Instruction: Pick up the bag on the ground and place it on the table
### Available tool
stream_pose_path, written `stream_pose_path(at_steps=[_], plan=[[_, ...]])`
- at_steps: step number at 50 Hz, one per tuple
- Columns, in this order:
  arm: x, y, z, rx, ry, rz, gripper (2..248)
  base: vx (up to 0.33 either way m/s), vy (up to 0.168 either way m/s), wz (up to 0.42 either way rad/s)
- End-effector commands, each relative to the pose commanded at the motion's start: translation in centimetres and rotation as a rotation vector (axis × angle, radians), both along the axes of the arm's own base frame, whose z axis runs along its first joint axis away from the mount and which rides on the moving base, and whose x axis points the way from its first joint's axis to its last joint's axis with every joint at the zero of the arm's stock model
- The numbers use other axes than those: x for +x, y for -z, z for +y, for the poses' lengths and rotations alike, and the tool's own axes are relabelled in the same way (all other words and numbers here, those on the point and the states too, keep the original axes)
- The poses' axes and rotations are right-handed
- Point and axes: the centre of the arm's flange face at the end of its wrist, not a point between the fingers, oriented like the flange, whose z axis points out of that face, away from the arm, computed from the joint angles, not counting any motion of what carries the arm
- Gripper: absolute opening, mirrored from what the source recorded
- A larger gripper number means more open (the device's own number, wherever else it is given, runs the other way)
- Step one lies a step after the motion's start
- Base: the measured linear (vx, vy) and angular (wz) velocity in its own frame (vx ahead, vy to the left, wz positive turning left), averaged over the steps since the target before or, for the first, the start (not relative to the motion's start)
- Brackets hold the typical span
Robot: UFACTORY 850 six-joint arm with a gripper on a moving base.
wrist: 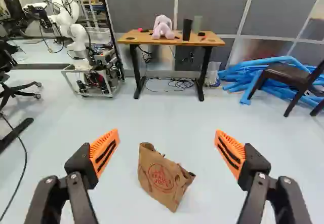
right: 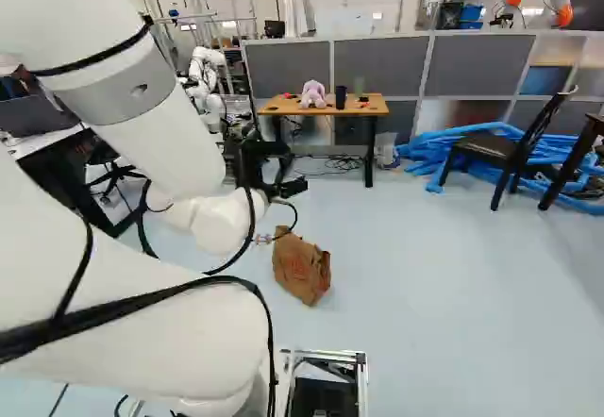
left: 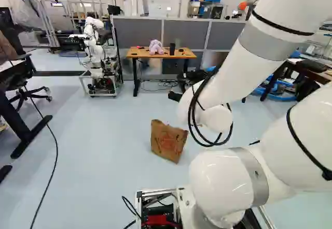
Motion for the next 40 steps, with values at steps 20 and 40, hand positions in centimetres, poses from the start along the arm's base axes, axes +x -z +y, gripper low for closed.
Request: stream_pose_path(at_steps=[20, 40], plan=[[0.00, 0.00, 0.00, 0.000, 0.000, 0.000, 247, 0.000, 0.000, 0.000], [0.00, 0.00, 0.00, 0.000, 0.000, 0.000, 247, 0.000, 0.000, 0.000]])
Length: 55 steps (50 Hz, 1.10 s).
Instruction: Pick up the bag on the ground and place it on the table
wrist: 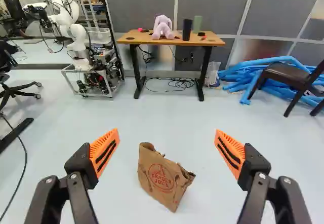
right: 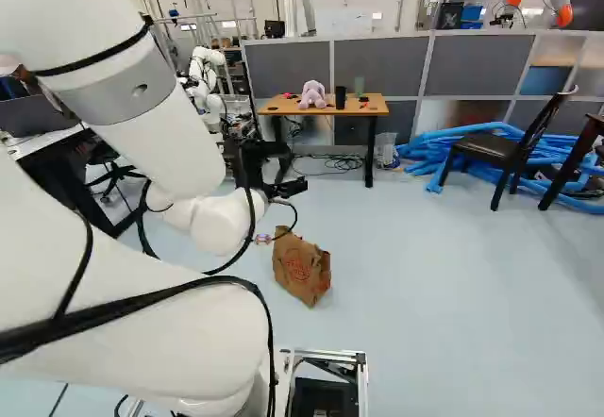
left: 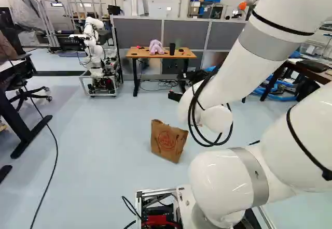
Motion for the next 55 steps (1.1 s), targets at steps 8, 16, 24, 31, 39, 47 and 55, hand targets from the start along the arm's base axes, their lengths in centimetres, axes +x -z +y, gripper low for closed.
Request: stream_pose_path(at_steps=[8, 16, 24, 31, 39, 47, 55], plan=[[0.00, 0.00, 0.00, 0.000, 0.000, 0.000, 247, 0.000, 0.000, 0.000], [0.00, 0.00, 0.00, 0.000, 0.000, 0.000, 247, 0.001, -0.001, 0.004], [0.00, 0.00, 0.00, 0.000, 0.000, 0.000, 247, 0.020, 0.001, -0.005], [0.00, 0.00, 0.00, 0.000, 0.000, 0.000, 247, 0.040, 0.002, -0.004], [0.00, 0.00, 0.00, 0.000, 0.000, 0.000, 247, 0.096, 0.000, -0.006], [0.00, 0.00, 0.00, 0.000, 0.000, 0.000, 247, 0.150, 0.000, -0.008], [0.00, 0.00, 0.00, 0.000, 0.000, 0.000, 247, 0.167, 0.001, -0.008]])
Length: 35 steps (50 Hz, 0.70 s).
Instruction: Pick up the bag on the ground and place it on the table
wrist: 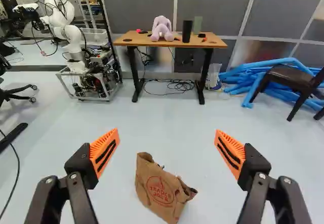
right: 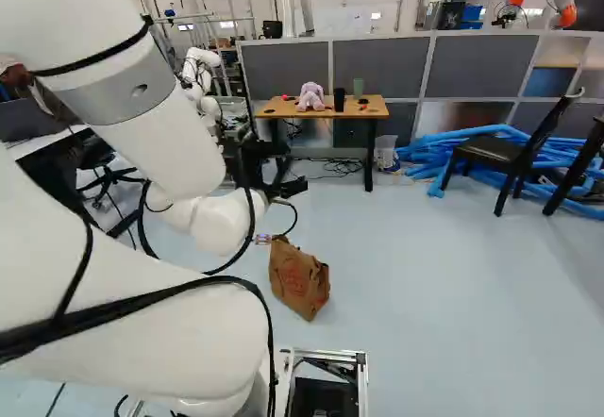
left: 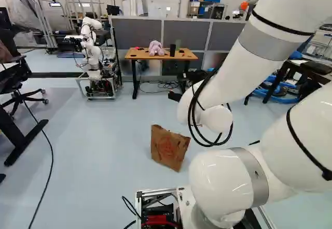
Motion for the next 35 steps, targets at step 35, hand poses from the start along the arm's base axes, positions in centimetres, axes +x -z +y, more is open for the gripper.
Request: stream_pose_path(at_steps=[35], plan=[[0.70, 0.16, 0.00, 0.000, 0.000, 0.037, 247, 0.045, 0.001, -0.003]])
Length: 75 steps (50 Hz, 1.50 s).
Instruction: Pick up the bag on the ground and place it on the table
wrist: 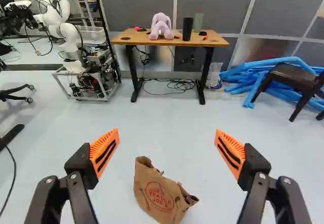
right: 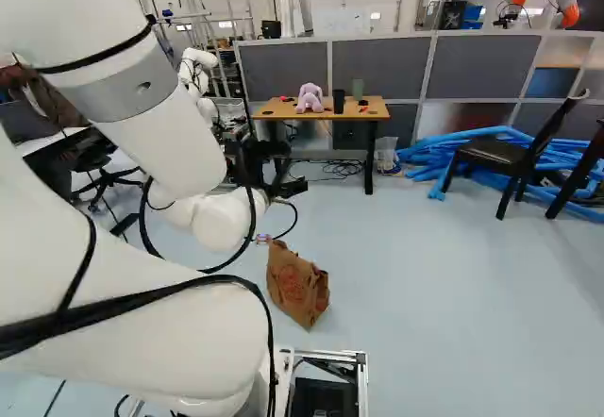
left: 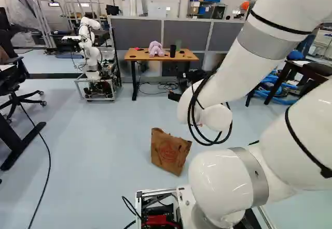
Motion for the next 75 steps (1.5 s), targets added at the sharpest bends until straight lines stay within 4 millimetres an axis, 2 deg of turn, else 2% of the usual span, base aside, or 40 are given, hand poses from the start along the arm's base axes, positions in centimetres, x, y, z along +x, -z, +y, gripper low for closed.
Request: stream_pose_path(at_steps=[37, 75], plan=[[6.8, 0.9, 0.4, -0.001, -0.013, 0.203, 247, 0.000, 0.000, 0.000], [13.2, 2.8, 1.2, -0.006, -0.028, 0.445, 247, 0.000, 0.000, 0.000]])
